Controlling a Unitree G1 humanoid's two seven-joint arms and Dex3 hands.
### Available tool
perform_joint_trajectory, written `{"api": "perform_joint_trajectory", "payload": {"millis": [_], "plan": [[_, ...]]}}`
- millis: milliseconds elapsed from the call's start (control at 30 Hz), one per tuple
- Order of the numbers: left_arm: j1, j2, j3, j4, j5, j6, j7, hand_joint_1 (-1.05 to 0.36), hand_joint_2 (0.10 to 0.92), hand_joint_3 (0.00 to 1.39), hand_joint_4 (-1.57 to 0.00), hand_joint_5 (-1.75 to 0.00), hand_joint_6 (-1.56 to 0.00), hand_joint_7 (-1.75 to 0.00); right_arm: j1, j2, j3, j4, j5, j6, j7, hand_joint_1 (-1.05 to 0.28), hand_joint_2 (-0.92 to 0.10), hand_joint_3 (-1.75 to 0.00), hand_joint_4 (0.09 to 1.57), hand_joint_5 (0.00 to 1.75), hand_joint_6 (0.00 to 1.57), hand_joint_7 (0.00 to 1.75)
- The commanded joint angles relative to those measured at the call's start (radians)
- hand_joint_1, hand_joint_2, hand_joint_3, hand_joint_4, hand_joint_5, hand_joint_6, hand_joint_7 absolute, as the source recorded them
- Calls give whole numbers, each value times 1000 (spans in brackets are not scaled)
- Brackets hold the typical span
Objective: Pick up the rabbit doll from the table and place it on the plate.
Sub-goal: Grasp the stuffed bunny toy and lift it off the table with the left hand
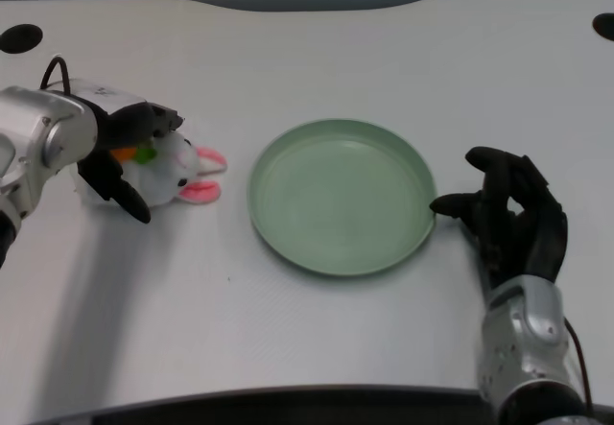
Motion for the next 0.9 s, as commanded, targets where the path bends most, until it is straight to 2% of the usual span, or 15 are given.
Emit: {"api": "perform_joint_trajectory", "payload": {"millis": [33,100,167,267,400,533,700,767,833,900], "plan": [[-38,-23,-31,103,8,-16,62,-1048,887,23,-51,-31,-56,-24,10,-3,4,-11,-5,0,-1,-394,-921,-486,807,1420,655,1162],[-54,-33,-56,155,21,-20,90,-1048,890,21,-38,-25,-48,-19,13,-4,8,-16,-9,-1,-2,-395,-921,-491,804,1424,651,1168],[-69,-45,-87,208,41,-21,123,-1048,897,20,-10,-10,-34,-12,17,-5,9,-20,-7,-4,3,-399,-921,-482,803,1432,652,1178],[-87,-61,-120,271,57,-16,172,-1048,888,11,0,-1,-26,-7,17,-7,7,-18,-3,-2,7,-400,-921,-479,804,1443,658,1188],[-97,-73,-168,318,90,-15,273,-1043,868,2,-5,-3,-21,-6,15,-7,4,-19,1,-3,3,-400,-921,-461,798,1433,666,1181],[-102,-76,-219,355,131,-26,391,-1016,871,2,-11,-6,-33,-11,15,0,-3,-30,11,13,-5,-392,-921,-438,807,1427,679,1175],[-101,-80,-240,387,132,-35,479,-931,853,0,-83,-52,-101,-39,25,0,1,-36,5,11,0,-400,-921,-445,793,1416,666,1162],[-90,-82,-228,398,116,-38,530,-837,819,0,-231,-221,-292,-67,22,-1,1,-34,4,12,-2,-404,-921,-434,791,1417,666,1161],[-85,-84,-223,408,105,-41,562,-755,799,0,-208,-643,-479,-45,20,-2,1,-32,2,14,-7,-405,-921,-428,791,1417,667,1161],[-82,-86,-218,417,94,-45,579,-643,795,1,-255,-1015,-674,-125,18,-4,1,-31,1,15,-10,-401,-921,-429,792,1417,670,1163]]}}
